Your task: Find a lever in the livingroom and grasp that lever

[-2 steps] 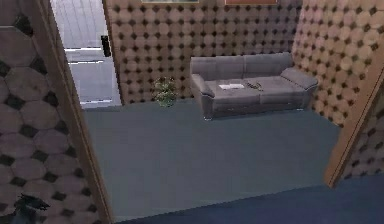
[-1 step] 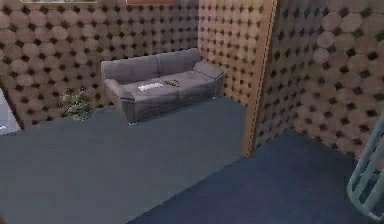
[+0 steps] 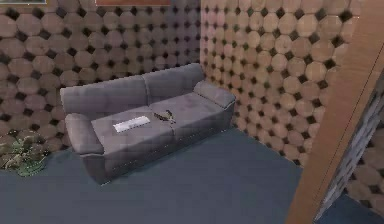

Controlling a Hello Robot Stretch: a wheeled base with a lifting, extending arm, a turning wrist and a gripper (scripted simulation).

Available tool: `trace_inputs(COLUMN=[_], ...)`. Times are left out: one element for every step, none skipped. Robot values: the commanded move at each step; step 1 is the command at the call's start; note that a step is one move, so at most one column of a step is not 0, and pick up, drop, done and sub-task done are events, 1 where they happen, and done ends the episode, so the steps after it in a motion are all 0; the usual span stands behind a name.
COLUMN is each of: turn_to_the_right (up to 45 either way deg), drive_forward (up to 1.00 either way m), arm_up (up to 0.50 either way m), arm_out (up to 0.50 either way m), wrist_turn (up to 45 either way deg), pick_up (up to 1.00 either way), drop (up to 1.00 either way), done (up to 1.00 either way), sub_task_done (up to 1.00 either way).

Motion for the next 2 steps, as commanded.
trace_inputs(turn_to_the_right=[0.0,12.0], drive_forward=[0.65,0.00], arm_up=[0.00,0.00], arm_out=[0.00,0.00], wrist_turn=[0.0,0.0], pick_up=[0.00,0.00], drop=[0.00,0.00], done=[0.00,0.00], sub_task_done=[0.00,0.00])
